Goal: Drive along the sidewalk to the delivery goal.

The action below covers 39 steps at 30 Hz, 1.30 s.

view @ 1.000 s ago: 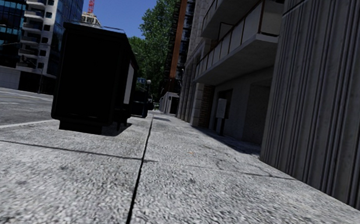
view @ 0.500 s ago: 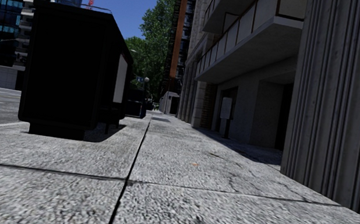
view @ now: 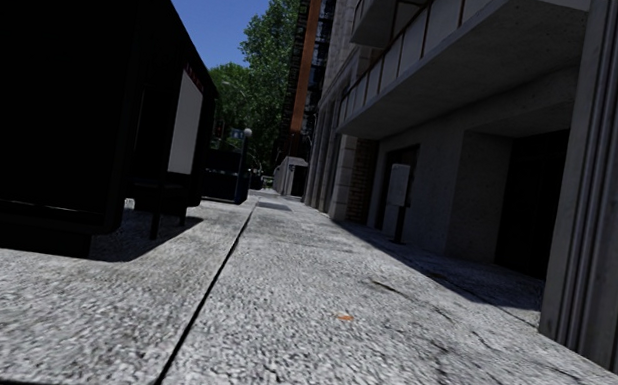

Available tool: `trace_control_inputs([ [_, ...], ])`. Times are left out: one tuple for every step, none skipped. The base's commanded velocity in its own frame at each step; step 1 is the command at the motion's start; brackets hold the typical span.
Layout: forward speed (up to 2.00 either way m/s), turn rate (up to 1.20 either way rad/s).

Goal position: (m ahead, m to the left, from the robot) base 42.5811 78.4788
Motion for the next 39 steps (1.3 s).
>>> trace_control_inputs([
  [2.0,0.0],
  [2.0,0.0],
  [2.0,0.0],
  [2.0,0.0],
  [2.0,0.0],
  [2.0,0.0],
  [2.0,0.0],
  [2.0,0.0],
  [2.0,0.0],
  [2.0,0.0],
  [2.0,0.0],
  [2.0,0.0],
  [2.0,0.0],
  [2.0,0.0],
  [2.0,0.0],
  [2.0,0.0],
  [2.0,0.0],
  [2.0,0.0],
  [2.0,0.0],
  [2.0,0.0],
  [2.0,0.0],
  [2.0,0.0],
  [2.0,0.0],
  [2.0,0.0],
  [2.0,0.0],
  [2.0,0.0],
  [2.0,0.0],
  [2.0,0.0],
  [2.0,0.0],
  [2.0,0.0],
  [2.0,0.0],
  [2.0,0.0],
  [2.0,0.0],
  [2.0,0.0],
  [2.0,0.0],
  [2.0,0.0],
  [2.0,0.0],
  [2.0,0.0],
  [2.0,0.0],
])
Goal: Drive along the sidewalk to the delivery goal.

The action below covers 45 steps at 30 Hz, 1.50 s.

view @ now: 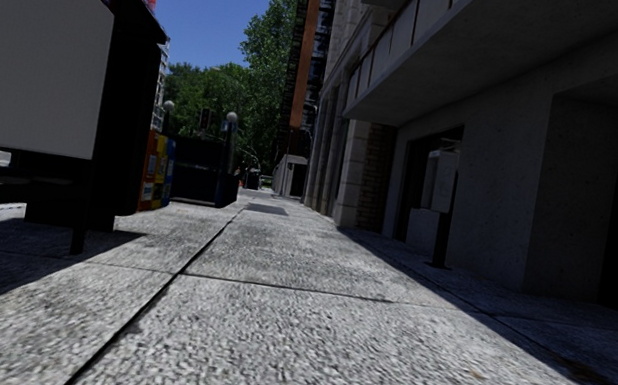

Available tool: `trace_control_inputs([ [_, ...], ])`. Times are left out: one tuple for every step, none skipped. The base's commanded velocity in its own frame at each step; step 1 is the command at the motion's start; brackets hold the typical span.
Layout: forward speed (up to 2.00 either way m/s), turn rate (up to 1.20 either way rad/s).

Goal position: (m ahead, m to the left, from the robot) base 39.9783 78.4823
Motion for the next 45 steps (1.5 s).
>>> trace_control_inputs([
  [2.0,0.0],
  [2.0,0.0],
  [2.0,0.0],
  [2.0,0.0],
  [2.0,0.0],
  [2.0,0.0],
  [2.0,0.0],
  [2.0,0.0],
  [2.0,0.0],
  [2.0,0.0],
  [2.0,0.0],
  [2.0,0.0],
  [2.0,0.0],
  [2.0,0.0],
  [2.0,0.0],
  [2.0,0.0],
  [2.0,0.0],
  [2.0,0.0],
  [2.0,0.0],
  [2.0,0.0],
  [2.0,0.0],
  [2.0,0.0],
  [2.0,0.0],
  [2.0,0.0],
  [2.0,0.0],
  [2.0,0.0],
  [2.0,0.0],
  [2.0,0.0],
  [2.0,0.0],
  [2.0,0.0],
  [2.0,0.0],
  [2.0,0.0],
  [2.0,0.0],
  [2.0,0.0],
  [2.0,0.0],
  [2.0,0.0],
  [2.0,0.0],
  [2.0,0.43],
  [2.0,0.61],
  [2.0,0.73],
  [2.0,0.78],
  [2.0,0.79],
  [2.0,0.64],
  [2.0,0.64],
  [2.0,0.35],
])
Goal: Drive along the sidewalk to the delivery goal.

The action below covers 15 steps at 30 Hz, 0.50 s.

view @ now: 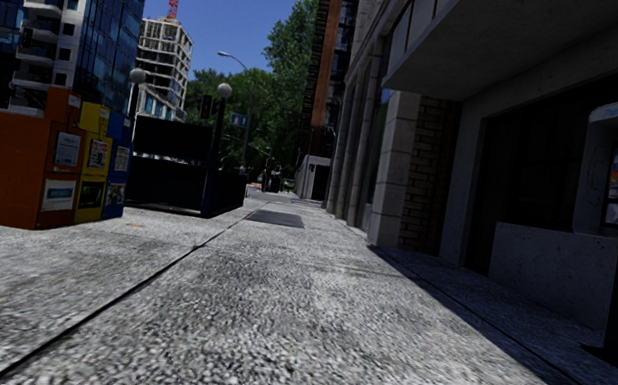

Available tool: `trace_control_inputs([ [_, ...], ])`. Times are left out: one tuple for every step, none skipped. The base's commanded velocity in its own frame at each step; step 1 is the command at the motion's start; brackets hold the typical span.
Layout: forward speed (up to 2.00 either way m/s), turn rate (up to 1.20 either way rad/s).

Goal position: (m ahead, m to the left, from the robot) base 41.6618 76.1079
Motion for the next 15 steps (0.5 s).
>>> trace_control_inputs([
  [2.0,0.15],
  [2.0,0.07],
  [2.0,0.07],
  [2.0,0.03],
  [2.0,0.01],
  [2.0,0.0],
  [2.0,0.0],
  [2.0,0.0],
  [2.0,0.0],
  [2.0,0.0],
  [2.0,0.0],
  [2.0,0.0],
  [2.0,0.0],
  [2.0,0.0],
  [2.0,0.0],
])
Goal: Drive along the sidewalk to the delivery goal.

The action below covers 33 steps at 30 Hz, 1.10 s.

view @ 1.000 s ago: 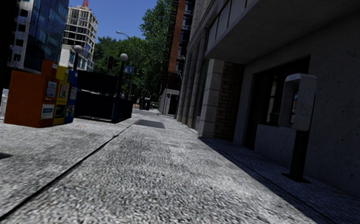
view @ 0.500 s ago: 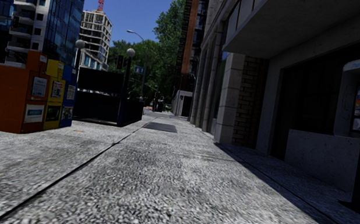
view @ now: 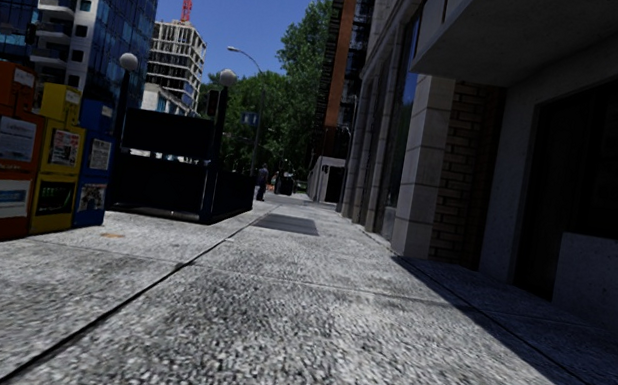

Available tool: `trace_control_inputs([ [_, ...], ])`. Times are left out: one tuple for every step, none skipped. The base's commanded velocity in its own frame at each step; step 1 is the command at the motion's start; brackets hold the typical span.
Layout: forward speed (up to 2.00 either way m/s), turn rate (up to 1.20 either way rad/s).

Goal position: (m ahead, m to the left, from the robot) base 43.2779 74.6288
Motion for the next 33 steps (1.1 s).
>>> trace_control_inputs([
  [2.0,0.0],
  [2.0,0.0],
  [2.0,0.0],
  [2.0,0.0],
  [2.0,0.0],
  [2.0,0.0],
  [2.0,0.0],
  [2.0,0.0],
  [2.0,0.0],
  [2.0,0.0],
  [2.0,0.0],
  [2.0,0.0],
  [2.0,0.0],
  [2.0,0.0],
  [2.0,0.0],
  [2.0,0.0],
  [2.0,0.0],
  [2.0,0.0],
  [2.0,0.0],
  [2.0,0.0],
  [2.0,0.0],
  [2.0,0.0],
  [2.0,0.0],
  [2.0,0.0],
  [2.0,0.0],
  [2.0,0.0],
  [2.0,0.0],
  [2.0,0.0],
  [2.0,0.0],
  [2.0,0.0],
  [2.0,0.0],
  [2.0,0.0],
  [2.0,0.0],
])
